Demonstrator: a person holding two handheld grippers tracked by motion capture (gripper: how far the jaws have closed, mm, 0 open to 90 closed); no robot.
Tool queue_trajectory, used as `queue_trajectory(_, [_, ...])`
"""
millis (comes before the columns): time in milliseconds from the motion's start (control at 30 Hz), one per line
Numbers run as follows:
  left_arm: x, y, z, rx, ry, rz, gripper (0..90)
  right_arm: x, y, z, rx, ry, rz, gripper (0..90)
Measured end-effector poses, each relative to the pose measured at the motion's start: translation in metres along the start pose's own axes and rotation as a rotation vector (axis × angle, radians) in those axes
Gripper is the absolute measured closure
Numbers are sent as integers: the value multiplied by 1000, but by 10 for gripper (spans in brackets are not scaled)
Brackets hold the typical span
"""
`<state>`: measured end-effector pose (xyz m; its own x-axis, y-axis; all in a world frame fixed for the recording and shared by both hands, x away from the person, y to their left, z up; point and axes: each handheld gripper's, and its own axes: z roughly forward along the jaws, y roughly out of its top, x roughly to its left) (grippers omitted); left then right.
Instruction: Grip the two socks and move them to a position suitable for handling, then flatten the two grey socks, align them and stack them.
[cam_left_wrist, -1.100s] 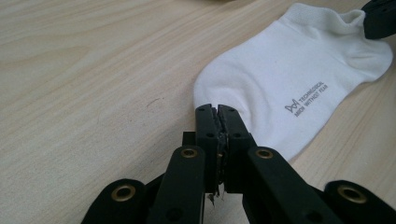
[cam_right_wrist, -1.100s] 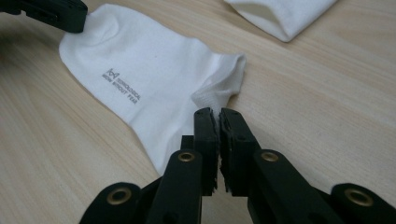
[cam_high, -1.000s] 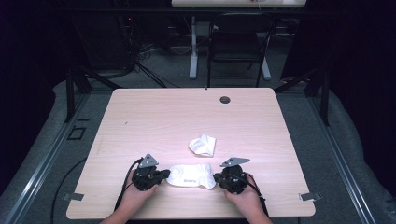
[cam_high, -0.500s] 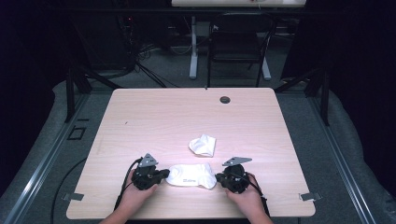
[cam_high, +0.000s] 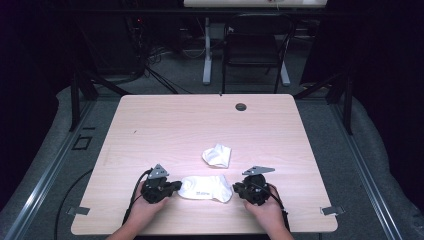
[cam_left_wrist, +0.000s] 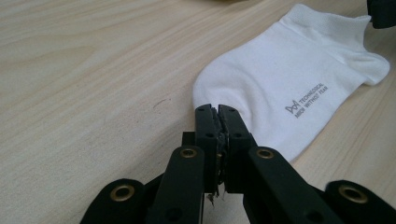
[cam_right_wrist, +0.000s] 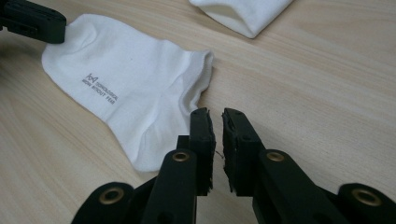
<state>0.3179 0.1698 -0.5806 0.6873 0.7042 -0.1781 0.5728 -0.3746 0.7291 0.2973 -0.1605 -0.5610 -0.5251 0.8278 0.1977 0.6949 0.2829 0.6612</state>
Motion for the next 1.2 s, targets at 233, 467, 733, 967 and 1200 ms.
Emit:
queue_trajectory(233, [1, 1, -2, -16, -13, -21, 846, -2, 0, 2, -8, 0, 6, 787])
queue_trajectory(467, [2, 3, -7, -39, 2, -20, 691, 2, 4, 2, -46, -9, -43, 686])
queue_trajectory(733, [10, 5, -14, -68, 36, -42, 609, 3, 15, 0, -115, 33, -57, 608])
queue_trajectory(967, [14, 6, -17, -66, 37, -55, 600, 7, 28, 12, -119, 75, -72, 522])
queue_trajectory(1200, [15, 6, -17, -65, 30, -51, 600, 12, 41, 22, -102, 57, -77, 539])
